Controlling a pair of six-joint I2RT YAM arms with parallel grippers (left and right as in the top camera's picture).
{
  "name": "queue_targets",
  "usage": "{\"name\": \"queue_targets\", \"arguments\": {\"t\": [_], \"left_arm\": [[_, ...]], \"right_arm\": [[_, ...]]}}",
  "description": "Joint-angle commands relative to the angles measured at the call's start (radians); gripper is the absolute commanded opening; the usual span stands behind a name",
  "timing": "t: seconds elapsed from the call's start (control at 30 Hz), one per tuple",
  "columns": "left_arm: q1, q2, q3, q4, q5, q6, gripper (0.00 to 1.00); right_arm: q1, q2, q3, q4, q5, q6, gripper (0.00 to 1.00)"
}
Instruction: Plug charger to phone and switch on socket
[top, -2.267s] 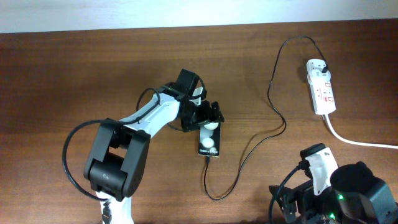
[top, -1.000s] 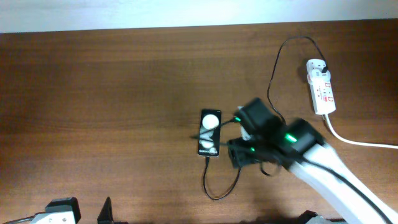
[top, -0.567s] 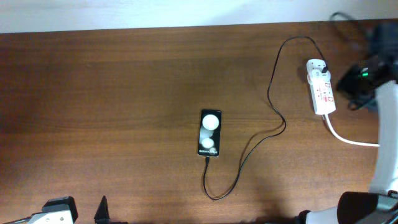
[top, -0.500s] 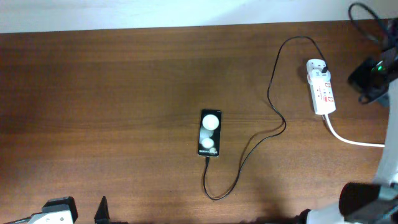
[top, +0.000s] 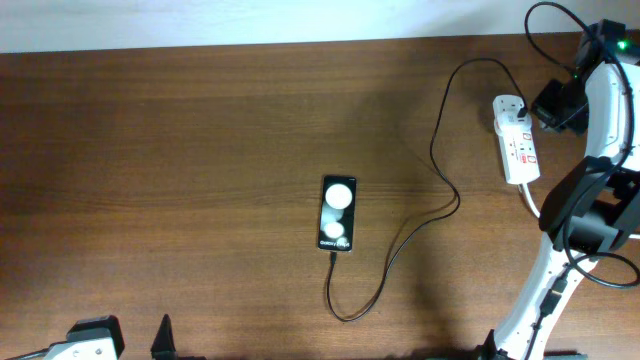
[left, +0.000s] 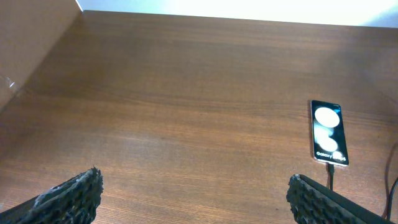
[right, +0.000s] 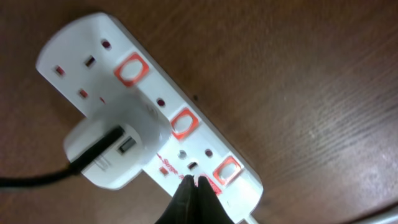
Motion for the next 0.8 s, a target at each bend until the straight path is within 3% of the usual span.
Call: {"name": "queue_targets", "arguments": {"t": [0.0, 0.77], "left_arm": [[-0.001, -0.005, 0.001, 0.003, -0.012, 0.009, 0.99], [-0.001, -0.005, -0.002, 0.004, -0.011, 0.009, 0.99]], "right_arm": [[-0.003, 0.024, 0.026, 0.02, -0.009, -0.01, 0.04], [0.045, 0.172, 0.021, 0.049, -0.077, -0.026, 0.04]]}}
